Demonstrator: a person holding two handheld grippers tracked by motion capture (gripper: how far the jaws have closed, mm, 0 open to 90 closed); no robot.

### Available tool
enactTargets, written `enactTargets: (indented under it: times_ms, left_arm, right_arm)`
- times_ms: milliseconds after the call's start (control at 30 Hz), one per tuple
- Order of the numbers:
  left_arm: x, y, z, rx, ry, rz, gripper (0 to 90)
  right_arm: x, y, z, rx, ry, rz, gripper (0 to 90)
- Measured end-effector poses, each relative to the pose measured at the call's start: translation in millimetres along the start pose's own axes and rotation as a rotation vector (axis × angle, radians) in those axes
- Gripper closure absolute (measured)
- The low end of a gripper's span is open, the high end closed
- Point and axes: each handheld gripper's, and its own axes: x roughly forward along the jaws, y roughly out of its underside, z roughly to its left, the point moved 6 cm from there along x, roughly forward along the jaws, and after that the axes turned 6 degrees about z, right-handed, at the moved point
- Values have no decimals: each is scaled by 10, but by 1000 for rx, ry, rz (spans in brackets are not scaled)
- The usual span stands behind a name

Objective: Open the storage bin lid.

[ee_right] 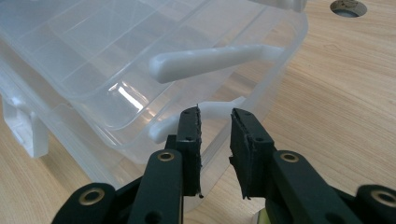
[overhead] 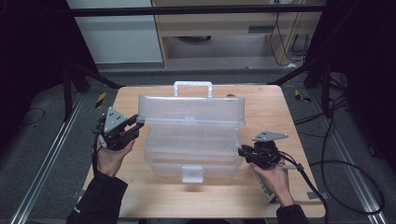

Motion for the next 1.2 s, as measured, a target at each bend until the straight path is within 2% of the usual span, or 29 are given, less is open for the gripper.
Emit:
enactTargets:
  times_ms: [667, 733, 933, 1200]
  left_arm:
    - [58, -121, 61, -30, -20, -16, 707]
    - [70, -148, 75, -20, -25, -22, 708]
    - [93, -192, 84, -30, -32, -28, 710]
    - [134, -271, 116, -20, -39, -21, 721]
  right_arm:
    - [-4, 1, -2, 9, 2, 3, 741]
    - [-4, 1, -3, 11, 1, 2, 742]
    - [-6, 1, -2, 13, -1, 2, 743]
    - [-7, 3, -3, 13, -1, 3, 743]
